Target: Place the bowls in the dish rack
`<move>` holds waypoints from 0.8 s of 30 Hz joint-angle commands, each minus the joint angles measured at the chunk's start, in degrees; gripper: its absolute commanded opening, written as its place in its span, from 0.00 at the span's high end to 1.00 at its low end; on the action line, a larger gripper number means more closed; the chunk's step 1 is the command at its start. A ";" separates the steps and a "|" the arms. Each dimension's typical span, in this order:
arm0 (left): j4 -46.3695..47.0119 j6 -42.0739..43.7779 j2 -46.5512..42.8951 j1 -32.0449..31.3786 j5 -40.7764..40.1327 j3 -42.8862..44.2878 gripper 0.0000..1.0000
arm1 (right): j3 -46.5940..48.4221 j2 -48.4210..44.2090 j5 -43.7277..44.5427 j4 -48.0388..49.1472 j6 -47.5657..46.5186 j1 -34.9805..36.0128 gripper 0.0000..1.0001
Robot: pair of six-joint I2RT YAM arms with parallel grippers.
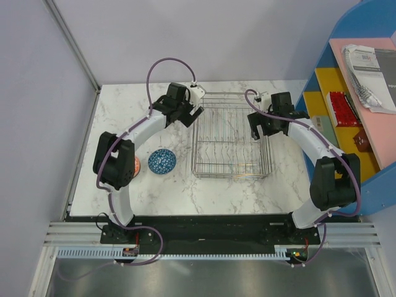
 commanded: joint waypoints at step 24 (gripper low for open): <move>5.50 -3.32 -11.21 16.31 1.18 -12.36 0.00 | 7.92 -4.99 1.51 -0.91 0.29 5.97 0.02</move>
